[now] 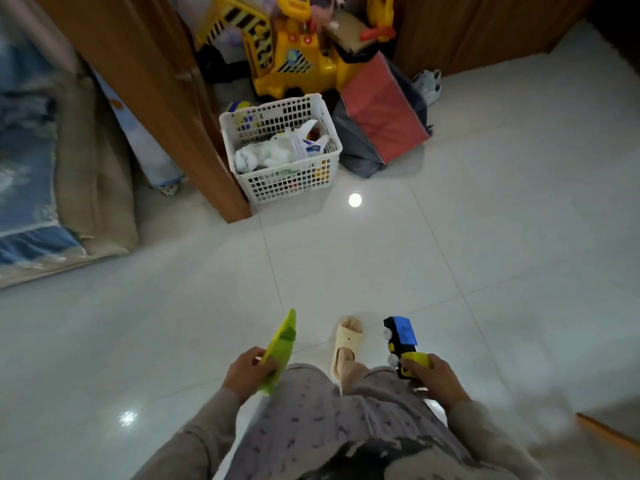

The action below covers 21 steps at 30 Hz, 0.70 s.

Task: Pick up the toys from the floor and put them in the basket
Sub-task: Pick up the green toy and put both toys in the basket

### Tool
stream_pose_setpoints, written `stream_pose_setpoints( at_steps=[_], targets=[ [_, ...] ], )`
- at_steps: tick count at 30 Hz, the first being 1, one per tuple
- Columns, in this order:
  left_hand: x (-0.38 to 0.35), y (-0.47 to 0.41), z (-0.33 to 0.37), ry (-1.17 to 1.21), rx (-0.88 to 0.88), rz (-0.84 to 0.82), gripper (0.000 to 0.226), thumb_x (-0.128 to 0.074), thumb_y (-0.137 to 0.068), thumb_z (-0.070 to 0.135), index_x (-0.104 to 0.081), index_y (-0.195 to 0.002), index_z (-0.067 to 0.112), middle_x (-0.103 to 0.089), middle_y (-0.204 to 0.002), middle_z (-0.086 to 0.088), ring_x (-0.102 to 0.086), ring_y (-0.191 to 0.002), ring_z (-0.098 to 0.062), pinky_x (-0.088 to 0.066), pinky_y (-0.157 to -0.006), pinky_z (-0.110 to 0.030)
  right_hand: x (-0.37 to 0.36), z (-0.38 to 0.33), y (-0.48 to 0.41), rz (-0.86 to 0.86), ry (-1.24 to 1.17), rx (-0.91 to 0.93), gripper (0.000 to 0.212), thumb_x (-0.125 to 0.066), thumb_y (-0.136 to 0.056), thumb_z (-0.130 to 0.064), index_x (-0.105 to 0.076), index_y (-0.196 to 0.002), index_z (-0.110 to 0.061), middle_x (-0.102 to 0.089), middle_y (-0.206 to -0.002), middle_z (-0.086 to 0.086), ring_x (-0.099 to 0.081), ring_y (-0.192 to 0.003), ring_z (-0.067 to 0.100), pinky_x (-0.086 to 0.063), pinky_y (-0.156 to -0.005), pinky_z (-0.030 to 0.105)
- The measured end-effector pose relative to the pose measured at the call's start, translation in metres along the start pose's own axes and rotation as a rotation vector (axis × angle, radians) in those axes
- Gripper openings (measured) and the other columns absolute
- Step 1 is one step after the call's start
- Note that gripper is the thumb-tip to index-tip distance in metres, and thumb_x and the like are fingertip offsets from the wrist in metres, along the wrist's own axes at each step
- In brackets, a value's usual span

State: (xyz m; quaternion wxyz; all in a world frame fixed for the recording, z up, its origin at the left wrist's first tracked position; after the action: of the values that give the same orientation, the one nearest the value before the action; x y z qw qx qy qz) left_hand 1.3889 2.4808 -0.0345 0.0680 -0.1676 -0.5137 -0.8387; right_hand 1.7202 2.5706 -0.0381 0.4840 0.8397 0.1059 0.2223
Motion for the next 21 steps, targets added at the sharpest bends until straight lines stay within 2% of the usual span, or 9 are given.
stream_pose_setpoints(
  at_steps=[3, 7, 11, 15, 17, 19, 21],
  targets=[
    [0.011, -0.017, 0.014, 0.050, 0.058, 0.069, 0.024, -0.061, -0.063, 0.038, -0.059, -0.079, 0.020, -0.064, -0.083, -0.014, -0.054, -0.069, -0.024, -0.041, -0.060, -0.027, 0.012, -0.062, -0.026, -0.050, 0.044, 0.055, 0.019, -0.068, -0.083, -0.022, -0.062, -0.091, -0.006, -0.062, -0.074, 0.007, -0.058, -0.069, 0.025, -0.045, -0.060, 0.030],
    [0.030, -0.038, 0.033, 0.143, 0.109, 0.188, 0.046, -0.055, -0.055, 0.039, -0.066, -0.090, 0.011, -0.067, -0.092, -0.019, -0.059, -0.080, -0.031, -0.041, -0.064, -0.029, 0.017, -0.128, -0.051, -0.123, 0.116, 0.061, 0.031, -0.067, -0.084, -0.023, -0.060, -0.109, -0.005, -0.064, -0.087, 0.010, -0.059, -0.073, 0.022, -0.047, -0.057, 0.027],
    [0.047, -0.068, 0.050, 0.247, 0.178, 0.237, 0.059, -0.056, -0.056, 0.037, -0.066, -0.101, 0.001, -0.068, -0.100, -0.025, -0.062, -0.087, -0.038, -0.041, -0.066, -0.031, 0.014, -0.183, -0.072, -0.170, 0.171, 0.088, 0.029, -0.065, -0.085, -0.023, -0.060, -0.108, -0.007, -0.065, -0.084, 0.006, -0.060, -0.071, 0.020, -0.047, -0.059, 0.027],
    [0.070, -0.108, 0.078, 0.279, 0.220, 0.230, 0.037, -0.068, -0.079, 0.024, -0.066, -0.104, -0.003, -0.068, -0.103, -0.027, -0.062, -0.089, -0.037, -0.041, -0.069, -0.032, 0.009, -0.232, -0.101, -0.170, 0.202, 0.090, 0.024, -0.066, -0.085, -0.022, -0.059, -0.104, -0.009, -0.064, -0.088, 0.010, -0.059, -0.074, 0.022, -0.045, -0.059, 0.027],
    [0.087, -0.129, 0.097, 0.273, 0.223, 0.221, 0.036, -0.067, -0.079, 0.027, -0.066, -0.103, 0.000, -0.068, -0.103, -0.025, -0.063, -0.095, -0.037, -0.041, -0.071, -0.032, 0.007, -0.256, -0.116, -0.156, 0.210, 0.089, 0.011, -0.066, -0.085, -0.020, -0.062, -0.091, -0.012, -0.062, -0.083, 0.011, -0.056, -0.071, 0.024, -0.044, -0.060, 0.030],
    [0.110, -0.146, 0.128, 0.249, 0.215, 0.214, 0.036, -0.065, -0.080, 0.029, -0.067, -0.104, 0.002, -0.068, -0.103, -0.022, -0.062, -0.092, -0.035, -0.043, -0.069, -0.031, 0.003, -0.279, -0.131, -0.159, 0.198, 0.077, 0.007, -0.065, -0.085, -0.018, -0.062, -0.084, -0.012, -0.059, -0.079, 0.011, -0.055, -0.069, 0.025, -0.044, -0.063, 0.033],
    [0.134, -0.160, 0.165, 0.191, 0.192, 0.206, 0.052, -0.058, -0.069, 0.041, -0.066, -0.106, 0.005, -0.067, -0.105, -0.021, -0.062, -0.091, -0.033, -0.046, -0.070, -0.034, 0.000, -0.296, -0.146, -0.137, 0.197, 0.039, 0.007, -0.064, -0.085, -0.017, -0.063, -0.085, -0.009, -0.059, -0.083, 0.014, -0.057, -0.074, 0.028, -0.045, -0.068, 0.035]
  ],
)
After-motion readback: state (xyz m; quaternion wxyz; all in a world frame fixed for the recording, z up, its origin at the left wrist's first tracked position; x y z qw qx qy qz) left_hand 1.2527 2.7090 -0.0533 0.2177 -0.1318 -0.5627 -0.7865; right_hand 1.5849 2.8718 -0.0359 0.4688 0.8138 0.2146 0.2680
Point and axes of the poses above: each hand's wrist, its own y-axis away from the middle knuckle, its own x-axis out of the back of the hand, z = x × y, the point moved 6 cm from there along -y, towards the middle knuckle
